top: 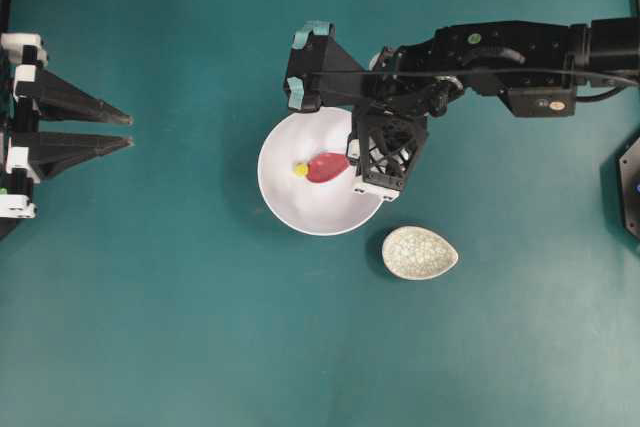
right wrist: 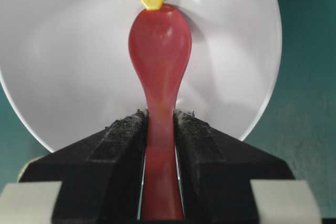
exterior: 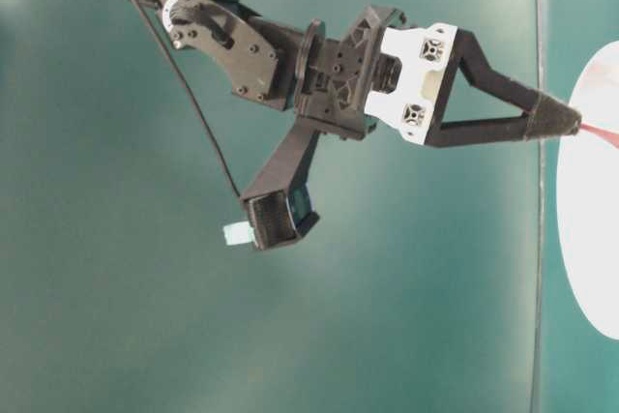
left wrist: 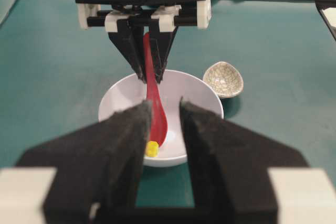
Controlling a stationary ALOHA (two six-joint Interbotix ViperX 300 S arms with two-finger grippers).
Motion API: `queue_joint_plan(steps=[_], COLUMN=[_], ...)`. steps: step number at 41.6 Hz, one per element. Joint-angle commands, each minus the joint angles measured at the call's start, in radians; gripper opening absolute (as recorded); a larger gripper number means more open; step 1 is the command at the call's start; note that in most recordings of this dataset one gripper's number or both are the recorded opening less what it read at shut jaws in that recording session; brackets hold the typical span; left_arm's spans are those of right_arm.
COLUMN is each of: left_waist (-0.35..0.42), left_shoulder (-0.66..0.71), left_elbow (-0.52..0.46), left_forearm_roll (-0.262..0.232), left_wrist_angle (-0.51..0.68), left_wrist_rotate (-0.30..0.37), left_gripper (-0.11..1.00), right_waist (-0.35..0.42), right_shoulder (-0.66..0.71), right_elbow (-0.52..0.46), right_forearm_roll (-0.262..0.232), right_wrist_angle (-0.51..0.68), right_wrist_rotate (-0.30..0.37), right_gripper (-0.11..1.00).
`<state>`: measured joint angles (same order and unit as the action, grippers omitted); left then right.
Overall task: Scoop the yellow hexagonal prism block from the bowl with a spoon using the right arm.
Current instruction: 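Slide the spoon under the yellow block and lift it upward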
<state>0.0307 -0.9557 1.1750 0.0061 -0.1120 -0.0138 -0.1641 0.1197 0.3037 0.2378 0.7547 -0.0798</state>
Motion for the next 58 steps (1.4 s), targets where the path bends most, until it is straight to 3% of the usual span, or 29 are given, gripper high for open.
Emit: queue_joint_plan(steps=[1, 25, 41, 58], left_waist=[0.002, 0.000, 0.002, 0.002], left_shoulder=[0.008, 0.008, 0.006, 0.006], left_elbow=[-0.011, -0.012, -0.012, -0.012], left_forearm_roll=[0.003, 0.003, 0.002, 0.003], left_wrist_angle=[0.003, 0.009, 0.005, 0.003], left_wrist_rotate=[0.000, 0.000, 0.000, 0.000], left_gripper=[0.28, 0.28, 0.28, 0.27], right_waist=[0.003, 0.017, 0.031, 0.044], right_shoulder=[-0.017, -0.014, -0.020, -0.075], right_elbow=[-0.025, -0.031, -0.018, 0.074], right_forearm_roll=[0.002, 0.025, 0.025, 0.025], right_wrist_angle=[-0.020, -0.132, -0.133, -0.256], right_wrist_rotate=[0.002, 0.006, 0.009, 0.009], right_gripper=[0.25, 0.25, 0.25, 0.25])
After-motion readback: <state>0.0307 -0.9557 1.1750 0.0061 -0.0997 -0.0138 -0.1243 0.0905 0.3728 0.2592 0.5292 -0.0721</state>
